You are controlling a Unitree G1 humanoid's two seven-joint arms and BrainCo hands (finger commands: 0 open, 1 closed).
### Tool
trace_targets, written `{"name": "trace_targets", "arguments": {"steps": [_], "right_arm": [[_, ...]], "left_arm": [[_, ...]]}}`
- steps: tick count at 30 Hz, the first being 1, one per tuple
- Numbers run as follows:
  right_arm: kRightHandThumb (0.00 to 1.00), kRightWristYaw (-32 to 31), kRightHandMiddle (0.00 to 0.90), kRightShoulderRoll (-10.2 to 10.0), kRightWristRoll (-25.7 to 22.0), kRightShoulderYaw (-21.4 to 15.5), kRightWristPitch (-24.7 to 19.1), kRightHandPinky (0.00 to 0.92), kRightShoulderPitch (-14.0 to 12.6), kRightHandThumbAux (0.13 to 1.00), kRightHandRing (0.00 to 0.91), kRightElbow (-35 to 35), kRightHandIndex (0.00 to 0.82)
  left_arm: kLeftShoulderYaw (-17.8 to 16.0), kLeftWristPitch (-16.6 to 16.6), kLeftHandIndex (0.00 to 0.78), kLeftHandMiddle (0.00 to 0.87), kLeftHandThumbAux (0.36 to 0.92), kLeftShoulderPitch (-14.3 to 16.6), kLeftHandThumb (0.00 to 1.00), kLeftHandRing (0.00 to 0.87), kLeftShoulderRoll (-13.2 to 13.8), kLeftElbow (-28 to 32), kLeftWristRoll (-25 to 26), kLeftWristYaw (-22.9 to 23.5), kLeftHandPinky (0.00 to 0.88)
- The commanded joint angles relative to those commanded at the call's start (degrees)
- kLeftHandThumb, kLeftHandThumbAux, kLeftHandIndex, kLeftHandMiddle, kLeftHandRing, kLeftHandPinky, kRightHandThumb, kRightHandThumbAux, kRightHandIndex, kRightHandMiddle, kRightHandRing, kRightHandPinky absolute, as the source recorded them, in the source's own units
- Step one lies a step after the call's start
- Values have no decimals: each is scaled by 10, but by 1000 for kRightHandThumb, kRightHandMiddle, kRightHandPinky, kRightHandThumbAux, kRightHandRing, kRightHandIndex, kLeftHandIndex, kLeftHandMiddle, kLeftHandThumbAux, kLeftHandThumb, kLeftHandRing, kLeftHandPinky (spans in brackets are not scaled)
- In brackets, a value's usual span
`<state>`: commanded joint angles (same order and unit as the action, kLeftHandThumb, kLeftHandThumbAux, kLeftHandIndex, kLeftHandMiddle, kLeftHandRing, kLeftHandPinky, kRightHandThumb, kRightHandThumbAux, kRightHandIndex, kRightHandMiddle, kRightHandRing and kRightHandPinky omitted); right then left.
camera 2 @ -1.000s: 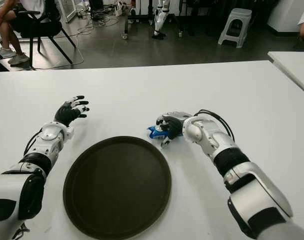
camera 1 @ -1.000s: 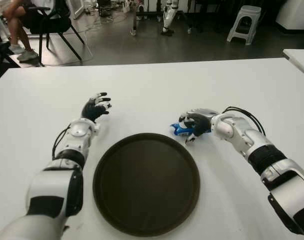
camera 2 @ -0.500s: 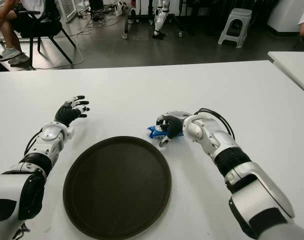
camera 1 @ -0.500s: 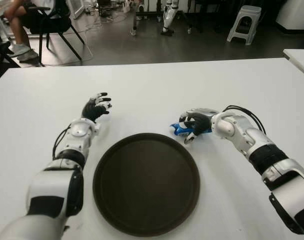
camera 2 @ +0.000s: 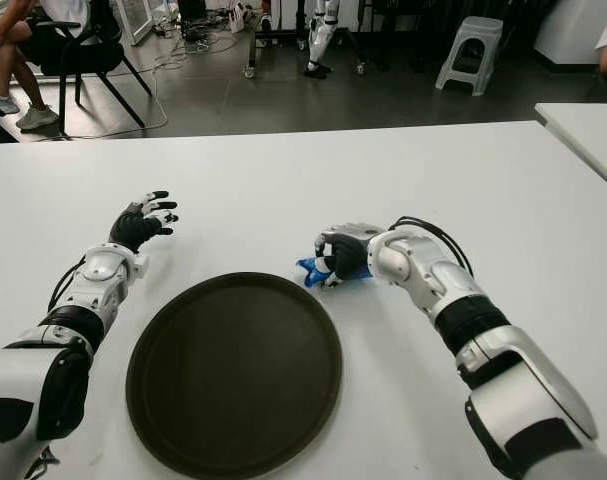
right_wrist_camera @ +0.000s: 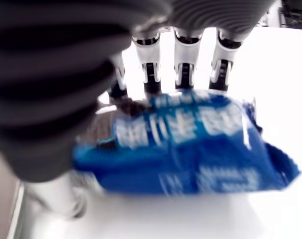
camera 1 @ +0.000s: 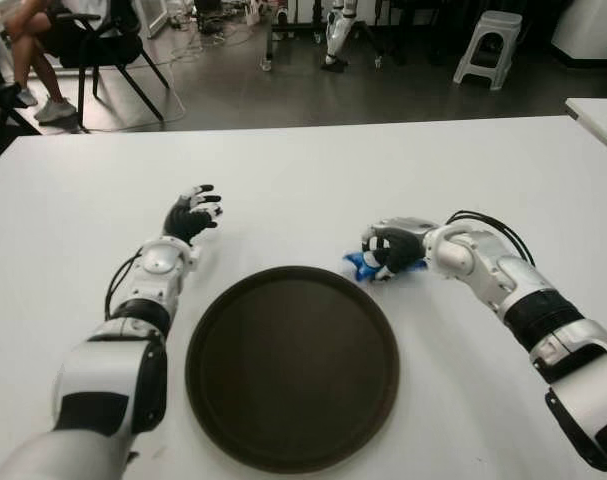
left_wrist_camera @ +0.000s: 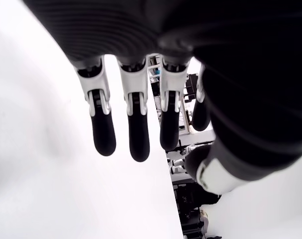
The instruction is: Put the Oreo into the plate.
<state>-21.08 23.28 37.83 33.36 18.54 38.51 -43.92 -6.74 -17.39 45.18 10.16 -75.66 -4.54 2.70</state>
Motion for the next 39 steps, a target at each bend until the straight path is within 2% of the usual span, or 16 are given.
{"name": "trace_targets", "arguments": {"steps": [1, 5, 11, 14, 19, 30, 39], "right_arm": [[761, 13, 413, 1, 2, -2, 8, 343, -1, 696, 365, 0, 442], [821, 47, 464, 4, 6, -7, 26, 362, -6, 685, 420, 1, 411], [834, 57, 503, 7, 1, -13, 34, 338, -10, 683, 460, 6, 388], [838, 54, 528, 7, -6, -19, 34, 295, -13, 680, 527, 10, 386], [842, 57, 532, 6, -8, -24, 38, 229, -16, 678, 574, 9, 389], [844, 50, 560, 11, -10, -29, 46, 239, -18, 678, 603, 15, 390], [843, 47, 562, 14, -10, -31, 45, 280, -18, 679, 612, 21, 389]], "left_arm": [[-1, 0, 185, 247, 731, 0, 0, 275, 0, 0, 1, 1, 319], [-3, -3, 185, 245, 727, -1, 0, 272, -1, 1, 5, 6, 316], [-4, -3, 189, 246, 732, -1, 0, 273, -1, 1, 5, 7, 316], [-3, -4, 192, 249, 732, -2, 0, 276, 0, 1, 5, 5, 319], [-3, -4, 188, 249, 730, -2, 0, 276, 0, 2, 5, 4, 319], [-5, -5, 184, 250, 707, -3, 0, 285, 0, 3, 5, -1, 334], [-1, -4, 189, 252, 742, -2, 0, 281, 0, 2, 0, -7, 313]]}}
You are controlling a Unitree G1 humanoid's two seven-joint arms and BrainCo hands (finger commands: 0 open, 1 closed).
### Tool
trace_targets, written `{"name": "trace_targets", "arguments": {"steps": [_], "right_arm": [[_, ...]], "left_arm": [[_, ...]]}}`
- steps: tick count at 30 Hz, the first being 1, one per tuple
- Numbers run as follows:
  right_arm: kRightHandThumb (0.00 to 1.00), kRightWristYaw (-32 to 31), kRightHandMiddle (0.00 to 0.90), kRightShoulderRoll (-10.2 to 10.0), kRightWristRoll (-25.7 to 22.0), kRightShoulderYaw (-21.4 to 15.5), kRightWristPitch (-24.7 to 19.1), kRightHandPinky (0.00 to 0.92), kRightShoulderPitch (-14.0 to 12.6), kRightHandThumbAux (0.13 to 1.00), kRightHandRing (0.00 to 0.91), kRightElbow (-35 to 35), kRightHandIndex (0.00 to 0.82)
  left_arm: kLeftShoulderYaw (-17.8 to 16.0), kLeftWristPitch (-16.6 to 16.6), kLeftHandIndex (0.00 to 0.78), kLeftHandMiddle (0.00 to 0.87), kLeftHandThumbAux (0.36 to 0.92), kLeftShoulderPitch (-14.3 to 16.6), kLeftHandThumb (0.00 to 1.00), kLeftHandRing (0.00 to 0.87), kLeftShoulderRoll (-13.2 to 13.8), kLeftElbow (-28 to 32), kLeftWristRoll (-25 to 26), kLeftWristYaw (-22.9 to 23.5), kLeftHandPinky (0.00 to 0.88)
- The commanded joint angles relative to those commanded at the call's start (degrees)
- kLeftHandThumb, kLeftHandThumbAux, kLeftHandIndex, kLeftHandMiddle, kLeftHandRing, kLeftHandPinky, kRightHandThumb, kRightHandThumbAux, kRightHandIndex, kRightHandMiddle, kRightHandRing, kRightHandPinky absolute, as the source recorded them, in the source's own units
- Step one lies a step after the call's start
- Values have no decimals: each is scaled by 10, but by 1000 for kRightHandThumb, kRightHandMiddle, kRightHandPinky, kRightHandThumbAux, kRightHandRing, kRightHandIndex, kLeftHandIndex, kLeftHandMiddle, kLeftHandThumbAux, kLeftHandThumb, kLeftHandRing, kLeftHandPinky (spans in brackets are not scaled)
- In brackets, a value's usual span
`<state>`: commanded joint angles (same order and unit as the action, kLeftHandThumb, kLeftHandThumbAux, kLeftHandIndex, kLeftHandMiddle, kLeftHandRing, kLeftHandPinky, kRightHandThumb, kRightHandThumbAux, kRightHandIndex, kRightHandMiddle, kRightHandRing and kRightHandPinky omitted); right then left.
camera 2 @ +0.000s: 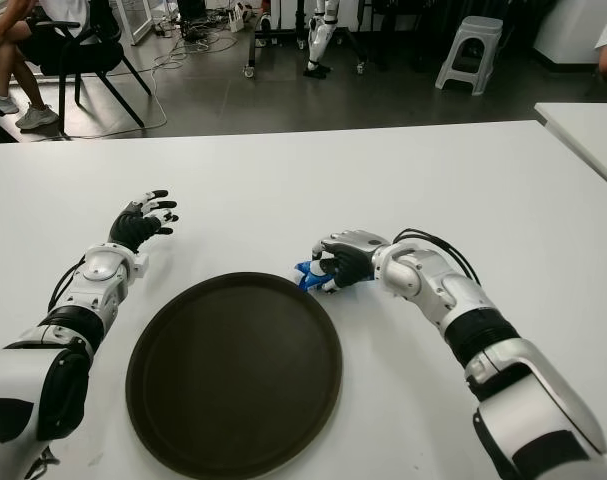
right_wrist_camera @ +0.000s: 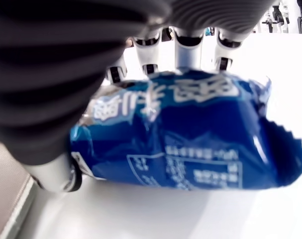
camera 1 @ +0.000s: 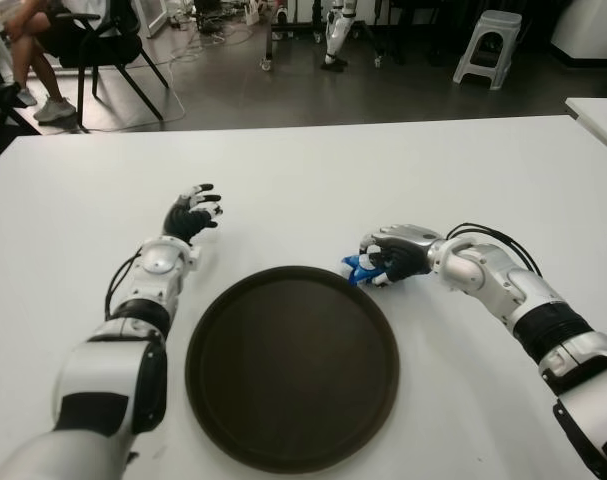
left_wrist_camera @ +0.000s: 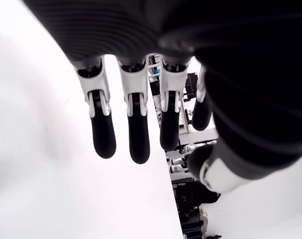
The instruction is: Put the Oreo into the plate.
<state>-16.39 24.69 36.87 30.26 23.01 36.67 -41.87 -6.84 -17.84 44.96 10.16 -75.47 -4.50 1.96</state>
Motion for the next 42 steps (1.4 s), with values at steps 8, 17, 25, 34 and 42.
{"name": "trace_targets", "arguments": {"steps": [8, 17, 25, 34, 42], "right_arm": [[844, 8, 564, -1, -1, -1, 9, 292, 4, 679, 616, -15, 388], [844, 48, 554, 6, 2, -21, 2, 416, 26, 678, 632, 3, 390], [849, 69, 554, 16, 5, -72, -43, 520, 25, 674, 683, 121, 401], [848, 131, 533, -24, -54, -145, -74, 763, -24, 678, 775, 226, 397], [849, 167, 521, -55, -84, -172, -71, 790, -58, 678, 793, 269, 400]], "left_arm": [[-1, 3, 188, 251, 744, 2, 0, 282, -2, -1, 3, 0, 325], [-1, 4, 190, 248, 744, 2, 0, 276, -2, -3, 2, 3, 314], [-3, 6, 188, 243, 742, 3, 0, 272, 0, -4, 4, 5, 313], [-9, 16, 191, 252, 735, 5, 0, 280, 1, -4, 8, 7, 322], [-10, 21, 192, 252, 729, 6, 0, 285, 3, -4, 7, 7, 328]]}}
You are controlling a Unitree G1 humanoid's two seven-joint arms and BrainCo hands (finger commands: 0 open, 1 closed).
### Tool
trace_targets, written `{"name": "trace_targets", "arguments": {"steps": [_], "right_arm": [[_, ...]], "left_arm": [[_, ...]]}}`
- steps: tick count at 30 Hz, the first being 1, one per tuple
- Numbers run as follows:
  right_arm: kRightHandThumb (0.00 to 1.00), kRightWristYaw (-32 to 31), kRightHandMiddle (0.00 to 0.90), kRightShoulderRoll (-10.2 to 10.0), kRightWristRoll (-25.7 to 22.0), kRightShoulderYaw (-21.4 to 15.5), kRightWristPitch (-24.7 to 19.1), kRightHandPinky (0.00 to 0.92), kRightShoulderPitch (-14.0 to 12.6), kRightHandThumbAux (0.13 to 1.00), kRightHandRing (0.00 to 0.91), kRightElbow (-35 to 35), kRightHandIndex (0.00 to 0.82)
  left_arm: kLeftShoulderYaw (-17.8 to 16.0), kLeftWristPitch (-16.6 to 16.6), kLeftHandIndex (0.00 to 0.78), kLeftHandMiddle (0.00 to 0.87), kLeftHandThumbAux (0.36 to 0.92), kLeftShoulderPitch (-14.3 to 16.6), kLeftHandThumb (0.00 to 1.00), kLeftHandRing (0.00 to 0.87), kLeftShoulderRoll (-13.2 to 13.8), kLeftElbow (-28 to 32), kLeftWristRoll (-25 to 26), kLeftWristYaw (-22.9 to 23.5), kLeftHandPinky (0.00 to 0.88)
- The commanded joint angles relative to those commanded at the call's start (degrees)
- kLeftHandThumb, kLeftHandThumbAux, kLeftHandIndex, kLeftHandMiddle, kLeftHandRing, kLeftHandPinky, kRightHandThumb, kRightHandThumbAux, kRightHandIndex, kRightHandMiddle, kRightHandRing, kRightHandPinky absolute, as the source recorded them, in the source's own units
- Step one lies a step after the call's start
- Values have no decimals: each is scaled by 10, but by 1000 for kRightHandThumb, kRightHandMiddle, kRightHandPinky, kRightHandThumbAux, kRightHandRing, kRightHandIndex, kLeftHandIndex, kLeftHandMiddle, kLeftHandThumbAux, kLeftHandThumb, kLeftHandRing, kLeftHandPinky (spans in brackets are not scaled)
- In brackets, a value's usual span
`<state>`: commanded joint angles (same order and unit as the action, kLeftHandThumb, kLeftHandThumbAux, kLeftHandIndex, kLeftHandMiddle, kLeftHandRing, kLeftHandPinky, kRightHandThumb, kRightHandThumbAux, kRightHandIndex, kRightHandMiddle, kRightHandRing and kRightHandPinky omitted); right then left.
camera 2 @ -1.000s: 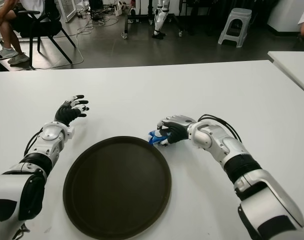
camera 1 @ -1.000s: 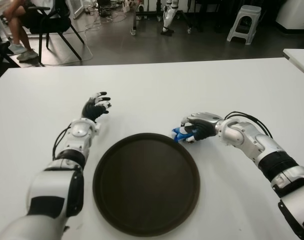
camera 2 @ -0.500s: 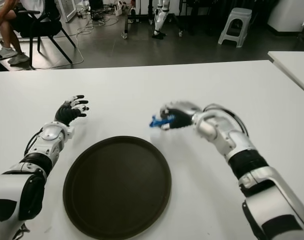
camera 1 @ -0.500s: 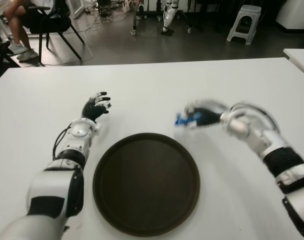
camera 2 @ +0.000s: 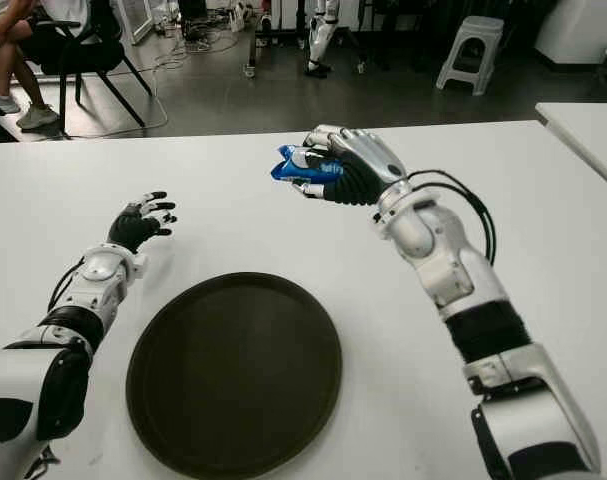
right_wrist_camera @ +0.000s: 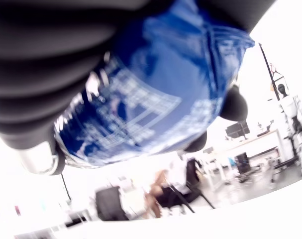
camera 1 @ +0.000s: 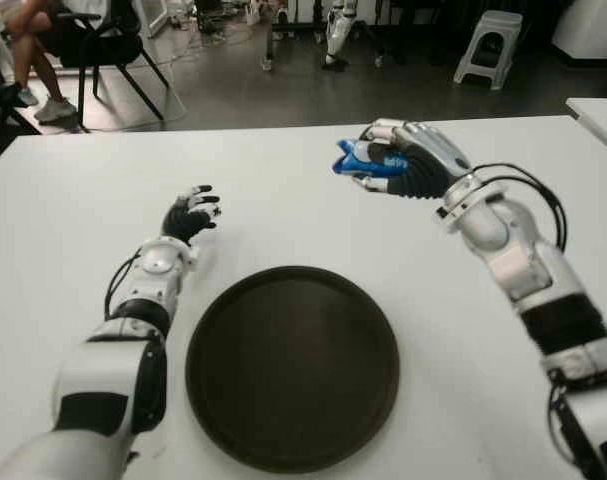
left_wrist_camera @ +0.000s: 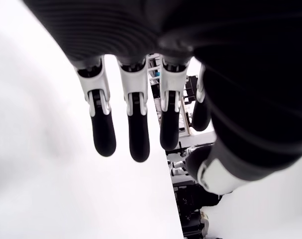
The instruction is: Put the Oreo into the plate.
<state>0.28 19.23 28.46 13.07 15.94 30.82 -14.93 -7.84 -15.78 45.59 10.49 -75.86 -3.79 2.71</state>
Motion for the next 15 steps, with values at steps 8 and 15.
{"name": "trace_targets", "arguments": {"steps": [8, 15], "right_arm": [[849, 33, 513, -15, -2, -10, 17, 796, -3, 680, 800, -11, 398], [850, 88, 522, -19, 23, -7, 45, 799, 4, 678, 806, -36, 400]], "left_arm": [[-4, 2, 186, 253, 724, 1, 0, 287, 1, 0, 4, 6, 331], [-7, -2, 186, 253, 722, -1, 0, 286, 1, 0, 5, 13, 330]]}}
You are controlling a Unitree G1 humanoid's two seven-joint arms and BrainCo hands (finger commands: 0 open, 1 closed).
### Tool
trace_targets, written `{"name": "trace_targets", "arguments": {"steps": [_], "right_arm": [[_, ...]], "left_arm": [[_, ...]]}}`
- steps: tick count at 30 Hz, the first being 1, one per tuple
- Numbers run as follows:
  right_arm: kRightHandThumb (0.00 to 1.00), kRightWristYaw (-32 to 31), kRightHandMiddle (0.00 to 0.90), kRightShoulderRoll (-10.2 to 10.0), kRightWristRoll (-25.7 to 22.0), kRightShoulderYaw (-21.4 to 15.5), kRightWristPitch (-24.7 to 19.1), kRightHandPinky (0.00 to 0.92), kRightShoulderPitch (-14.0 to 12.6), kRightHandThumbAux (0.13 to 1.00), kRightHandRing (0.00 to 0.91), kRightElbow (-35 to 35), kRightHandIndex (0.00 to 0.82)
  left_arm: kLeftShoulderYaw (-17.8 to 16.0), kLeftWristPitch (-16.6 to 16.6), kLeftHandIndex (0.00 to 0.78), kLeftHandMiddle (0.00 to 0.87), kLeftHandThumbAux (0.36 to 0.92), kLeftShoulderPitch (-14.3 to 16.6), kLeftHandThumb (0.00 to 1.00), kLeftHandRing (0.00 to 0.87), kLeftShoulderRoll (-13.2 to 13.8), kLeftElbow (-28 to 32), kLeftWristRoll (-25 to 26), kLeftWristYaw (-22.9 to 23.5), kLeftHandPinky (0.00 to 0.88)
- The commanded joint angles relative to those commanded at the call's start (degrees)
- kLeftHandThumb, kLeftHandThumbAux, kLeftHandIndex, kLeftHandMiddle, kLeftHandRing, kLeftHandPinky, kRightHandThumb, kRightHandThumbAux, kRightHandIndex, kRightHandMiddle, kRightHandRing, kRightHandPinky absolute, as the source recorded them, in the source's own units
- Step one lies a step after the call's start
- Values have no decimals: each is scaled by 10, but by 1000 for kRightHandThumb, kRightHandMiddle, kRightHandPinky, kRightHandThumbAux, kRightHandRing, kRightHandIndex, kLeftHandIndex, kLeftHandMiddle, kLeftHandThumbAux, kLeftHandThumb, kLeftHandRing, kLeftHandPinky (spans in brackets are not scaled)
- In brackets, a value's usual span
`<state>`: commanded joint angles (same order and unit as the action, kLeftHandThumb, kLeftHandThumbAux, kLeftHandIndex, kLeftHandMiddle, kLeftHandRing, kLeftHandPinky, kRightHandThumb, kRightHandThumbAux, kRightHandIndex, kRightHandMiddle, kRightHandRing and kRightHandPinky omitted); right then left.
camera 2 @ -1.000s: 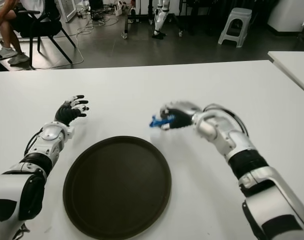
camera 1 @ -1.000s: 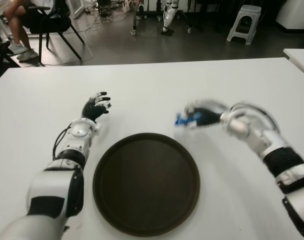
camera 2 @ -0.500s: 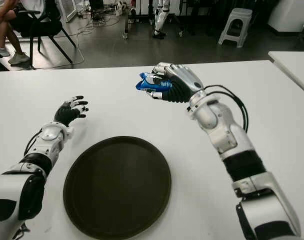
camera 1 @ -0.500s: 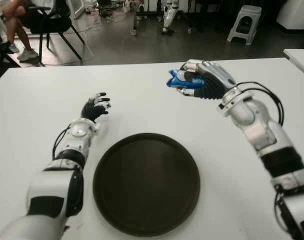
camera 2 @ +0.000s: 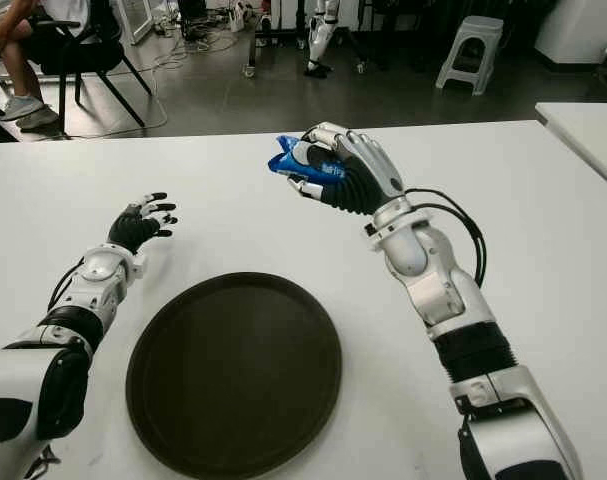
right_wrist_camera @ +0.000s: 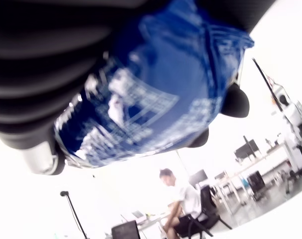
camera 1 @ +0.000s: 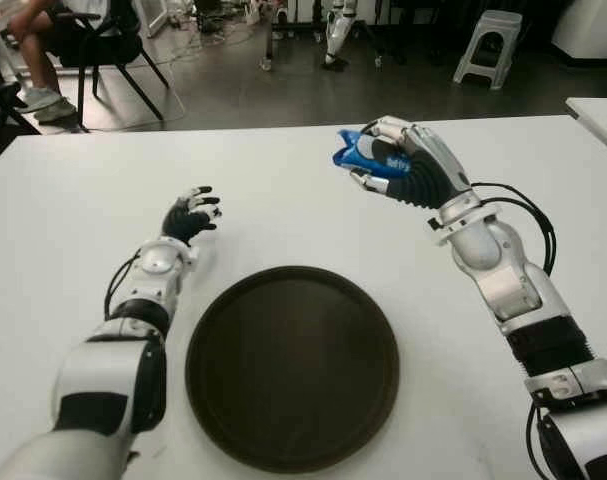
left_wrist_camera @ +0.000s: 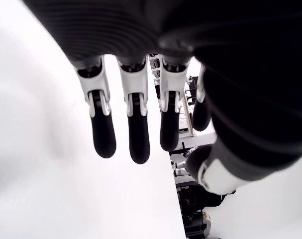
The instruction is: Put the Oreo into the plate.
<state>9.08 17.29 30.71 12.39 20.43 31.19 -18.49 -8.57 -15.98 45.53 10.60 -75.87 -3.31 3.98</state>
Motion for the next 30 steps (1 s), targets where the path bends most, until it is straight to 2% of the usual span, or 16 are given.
{"name": "trace_targets", "arguments": {"steps": [6, 7, 10, 14, 17, 20, 25, 30], "right_arm": [[851, 33, 517, -12, 13, 3, 4, 796, -2, 678, 796, 3, 402], [851, 38, 517, -18, 18, 7, 0, 796, -8, 678, 796, 15, 402], [850, 68, 515, -57, 48, 39, -10, 792, -31, 678, 790, 29, 402], [850, 86, 515, -76, 63, 60, -6, 788, -29, 679, 786, 2, 400], [849, 91, 517, -88, 81, 91, 9, 788, -30, 680, 786, -24, 397], [850, 64, 517, -89, 98, 127, 19, 795, -47, 679, 791, -6, 398], [851, 23, 522, -77, 103, 154, 23, 803, -81, 678, 798, 39, 399], [852, -47, 528, -67, 96, 181, 32, 815, -81, 677, 809, 62, 401]], "left_arm": [[-3, -4, 183, 251, 720, -1, 0, 289, 0, 0, 1, 1, 340], [-4, -4, 182, 251, 720, -1, 0, 289, 0, 0, 1, 2, 340], [-4, -5, 181, 246, 718, -1, 0, 283, -1, -1, 0, 0, 332], [-4, -6, 182, 247, 725, -2, 0, 282, -1, -1, -2, -2, 327], [-6, -6, 186, 252, 731, -1, 0, 285, -2, -1, -1, -2, 329], [-7, -5, 188, 254, 725, -1, 0, 288, -2, -1, 0, 0, 334], [-7, -5, 188, 254, 705, -1, 0, 288, -3, -2, -1, 1, 333], [-6, -9, 182, 249, 710, -2, 0, 284, -3, -1, -2, -2, 334]]}}
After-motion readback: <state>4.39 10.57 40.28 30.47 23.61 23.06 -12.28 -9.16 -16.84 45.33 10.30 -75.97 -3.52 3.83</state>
